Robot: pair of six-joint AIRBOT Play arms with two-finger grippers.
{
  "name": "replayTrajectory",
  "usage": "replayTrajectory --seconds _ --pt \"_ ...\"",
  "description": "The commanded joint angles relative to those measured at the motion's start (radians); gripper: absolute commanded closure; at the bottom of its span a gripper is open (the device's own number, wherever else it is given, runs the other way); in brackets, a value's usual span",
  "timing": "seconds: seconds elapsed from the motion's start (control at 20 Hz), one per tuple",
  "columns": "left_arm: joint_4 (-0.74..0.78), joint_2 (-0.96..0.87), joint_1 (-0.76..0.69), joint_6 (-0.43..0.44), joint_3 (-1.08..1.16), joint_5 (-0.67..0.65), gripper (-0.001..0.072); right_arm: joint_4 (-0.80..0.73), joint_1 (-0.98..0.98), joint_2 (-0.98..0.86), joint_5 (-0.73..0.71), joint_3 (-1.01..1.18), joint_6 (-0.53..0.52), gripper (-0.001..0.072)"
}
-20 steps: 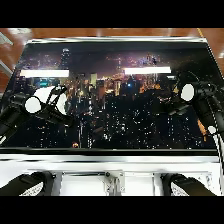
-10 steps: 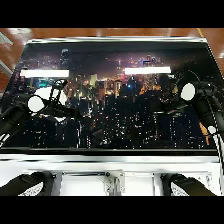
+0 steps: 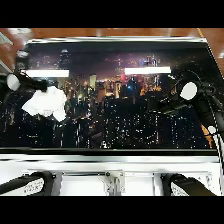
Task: Fold the shirts.
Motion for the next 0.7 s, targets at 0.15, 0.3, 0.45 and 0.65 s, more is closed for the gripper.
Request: replayTrajectory --seconds 0.15,0.3,0.45,0.65 --pt "-0.127 -0.282 0.246 -0.002 0.203 -0.017 -0.0006 0.015 0.001 0.0 -0.002 0.0 0.092 0.0028" --pt "-0.134 -0.386 0.24 -0.003 0.206 -0.016 -0.0006 0.014 0.001 0.0 -0.004 0.0 0.11 0.0028" --pt "-0.165 -0.461 0.213 0.021 0.206 -0.014 -0.0007 0.014 0.001 0.0 -0.018 0.0 0.112 0.0028" --pt "-0.238 -0.509 0.181 0.055 0.206 -0.005 -0.0006 0.014 0.001 0.0 -0.061 0.0 0.122 0.0028"
